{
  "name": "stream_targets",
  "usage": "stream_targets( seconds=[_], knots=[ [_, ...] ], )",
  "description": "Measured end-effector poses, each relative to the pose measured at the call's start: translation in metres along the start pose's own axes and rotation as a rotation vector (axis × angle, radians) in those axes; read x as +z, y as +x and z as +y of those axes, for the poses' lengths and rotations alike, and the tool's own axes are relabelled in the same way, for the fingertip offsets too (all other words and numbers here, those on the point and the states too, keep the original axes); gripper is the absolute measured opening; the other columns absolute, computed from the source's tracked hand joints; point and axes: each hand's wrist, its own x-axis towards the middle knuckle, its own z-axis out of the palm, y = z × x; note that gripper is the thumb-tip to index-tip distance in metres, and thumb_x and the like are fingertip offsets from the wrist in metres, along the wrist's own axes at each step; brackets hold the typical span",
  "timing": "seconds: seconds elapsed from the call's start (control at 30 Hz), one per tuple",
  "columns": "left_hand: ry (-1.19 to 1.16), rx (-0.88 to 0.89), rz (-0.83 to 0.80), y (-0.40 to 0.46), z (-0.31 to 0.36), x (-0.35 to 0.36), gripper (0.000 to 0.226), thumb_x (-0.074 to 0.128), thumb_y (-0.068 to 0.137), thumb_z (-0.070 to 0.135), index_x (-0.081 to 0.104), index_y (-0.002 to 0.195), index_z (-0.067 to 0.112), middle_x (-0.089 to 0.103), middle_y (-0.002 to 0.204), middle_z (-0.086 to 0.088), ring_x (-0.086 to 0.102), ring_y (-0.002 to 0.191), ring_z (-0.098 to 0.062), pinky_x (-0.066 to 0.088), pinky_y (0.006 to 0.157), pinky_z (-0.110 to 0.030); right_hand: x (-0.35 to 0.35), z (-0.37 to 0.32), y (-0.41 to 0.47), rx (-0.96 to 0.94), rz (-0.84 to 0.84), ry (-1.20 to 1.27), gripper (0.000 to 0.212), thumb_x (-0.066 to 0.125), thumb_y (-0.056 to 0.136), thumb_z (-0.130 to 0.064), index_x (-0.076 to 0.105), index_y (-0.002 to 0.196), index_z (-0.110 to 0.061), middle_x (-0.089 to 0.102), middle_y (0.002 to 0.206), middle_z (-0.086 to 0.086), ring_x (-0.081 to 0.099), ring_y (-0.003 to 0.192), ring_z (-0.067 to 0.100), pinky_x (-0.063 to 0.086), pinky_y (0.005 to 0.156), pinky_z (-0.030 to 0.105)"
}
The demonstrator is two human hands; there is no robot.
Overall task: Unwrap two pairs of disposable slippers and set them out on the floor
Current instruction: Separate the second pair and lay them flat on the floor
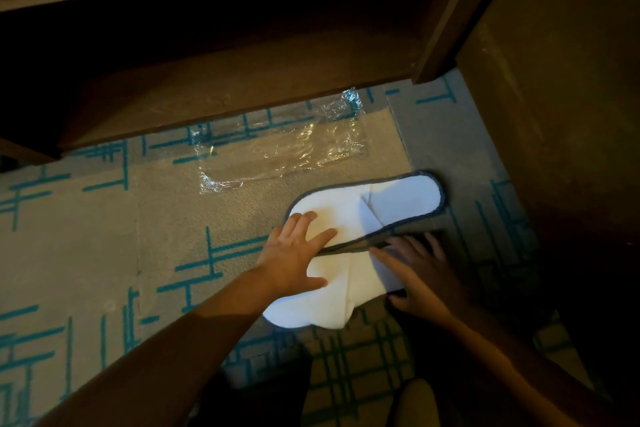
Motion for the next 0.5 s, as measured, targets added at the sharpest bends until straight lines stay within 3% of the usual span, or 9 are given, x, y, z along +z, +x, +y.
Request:
stream_targets(
  seconds=[0.17, 0.23, 0.37, 0.5],
  knots=[
    [0.057, 0.025, -0.006, 0.000, -0.012, -0.006, 0.090, 0.057, 0.072, 0.063, 0.008, 0.144, 0.039, 0.004, 0.156, -0.008, 0.009, 0.142, -0.032, 0.021, 0.113, -0.051, -0.007, 0.031, -0.008, 0.158, -0.007, 0.061, 0.085, 0.064, 0.075, -0.036, 0.016, 0.145, -0.039, 0.014, 0.156, -0.001, 0.007, 0.144, 0.022, 0.007, 0.117, 0.053],
    [0.055, 0.038, 0.007, -0.001, -0.017, -0.005, 0.094, 0.056, 0.070, 0.066, 0.005, 0.144, 0.040, -0.003, 0.158, -0.008, 0.001, 0.144, -0.033, 0.015, 0.115, -0.052, -0.007, 0.040, -0.012, 0.243, 0.005, 0.098, 0.085, 0.064, 0.076, -0.034, 0.014, 0.145, -0.040, 0.005, 0.158, 0.000, 0.000, 0.145, 0.025, 0.008, 0.116, 0.054],
    [0.069, 0.137, 0.032, -0.006, -0.022, 0.009, 0.110, 0.053, 0.063, 0.075, -0.021, 0.139, 0.045, -0.038, 0.147, -0.004, -0.034, 0.137, -0.026, -0.007, 0.113, -0.052, -0.003, 0.029, -0.018, 0.298, 0.072, 0.184, 0.096, 0.059, 0.071, -0.059, -0.002, 0.144, -0.047, -0.015, 0.157, -0.002, -0.011, 0.143, 0.027, 0.007, 0.114, 0.056],
    [0.037, 0.154, 0.000, -0.011, -0.017, 0.022, 0.108, 0.051, 0.060, 0.075, -0.014, 0.141, 0.047, -0.041, 0.146, 0.000, -0.036, 0.135, -0.021, -0.008, 0.113, -0.055, 0.020, -0.017, -0.021, 0.157, 0.070, 0.224, 0.093, 0.040, 0.072, -0.073, -0.019, 0.138, -0.046, -0.035, 0.146, -0.003, -0.022, 0.142, 0.024, -0.002, 0.116, 0.053]
  ],
)
